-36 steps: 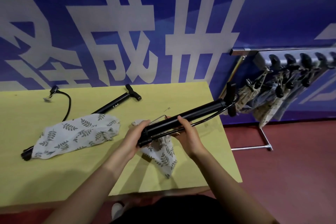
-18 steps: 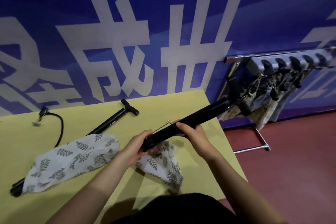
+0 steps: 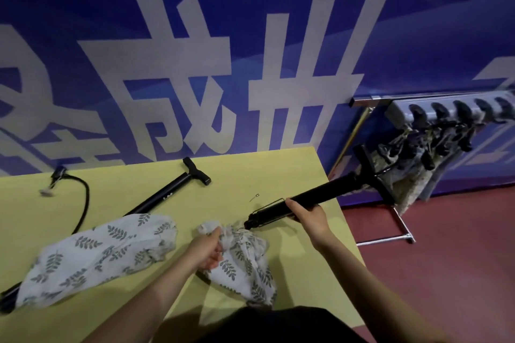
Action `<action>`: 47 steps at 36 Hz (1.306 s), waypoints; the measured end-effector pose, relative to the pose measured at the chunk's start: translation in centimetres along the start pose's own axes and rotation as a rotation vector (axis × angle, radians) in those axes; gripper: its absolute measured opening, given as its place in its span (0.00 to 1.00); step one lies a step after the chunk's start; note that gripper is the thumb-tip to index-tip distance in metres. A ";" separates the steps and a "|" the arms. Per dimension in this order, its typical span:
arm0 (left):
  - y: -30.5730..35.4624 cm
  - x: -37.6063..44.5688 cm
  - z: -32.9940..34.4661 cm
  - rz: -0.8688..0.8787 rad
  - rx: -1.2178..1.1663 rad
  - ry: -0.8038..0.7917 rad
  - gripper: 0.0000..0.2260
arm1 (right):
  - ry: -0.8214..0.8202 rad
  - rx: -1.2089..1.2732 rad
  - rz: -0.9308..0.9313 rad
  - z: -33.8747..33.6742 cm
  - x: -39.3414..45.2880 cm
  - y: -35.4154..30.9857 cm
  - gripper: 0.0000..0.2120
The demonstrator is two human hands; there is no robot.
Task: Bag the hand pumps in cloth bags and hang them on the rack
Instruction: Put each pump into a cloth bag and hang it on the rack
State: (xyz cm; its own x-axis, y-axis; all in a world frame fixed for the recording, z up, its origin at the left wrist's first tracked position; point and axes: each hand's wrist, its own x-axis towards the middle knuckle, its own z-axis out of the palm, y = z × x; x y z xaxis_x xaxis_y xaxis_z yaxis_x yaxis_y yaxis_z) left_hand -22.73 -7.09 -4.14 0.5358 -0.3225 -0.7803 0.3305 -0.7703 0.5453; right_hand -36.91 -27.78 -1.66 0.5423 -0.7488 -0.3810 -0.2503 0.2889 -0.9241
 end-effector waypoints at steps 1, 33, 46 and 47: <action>0.0 0.2 0.2 0.014 -0.046 0.000 0.25 | -0.030 -0.052 0.009 0.3 0.1 0.5 0.03; 5.9 -6.8 -0.6 0.508 -0.361 0.078 0.08 | -0.472 -0.102 -0.201 3.9 -3.1 -2.1 0.04; 5.0 -9.6 -1.7 0.455 -0.664 0.037 0.14 | -0.469 -0.164 -0.158 6.1 -7.0 -0.9 0.07; 4.9 -9.6 -2.0 0.452 -0.674 0.040 0.14 | -0.471 -0.171 -0.166 6.0 -7.3 -1.1 0.07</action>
State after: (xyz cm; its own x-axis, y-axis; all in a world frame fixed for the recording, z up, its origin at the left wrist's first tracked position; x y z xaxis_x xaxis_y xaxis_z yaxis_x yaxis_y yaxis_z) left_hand -24.75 -6.68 6.67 0.7523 -0.4938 -0.4362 0.4657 -0.0698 0.8822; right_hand -35.75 -19.06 1.92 0.8776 -0.4159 -0.2385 -0.2360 0.0582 -0.9700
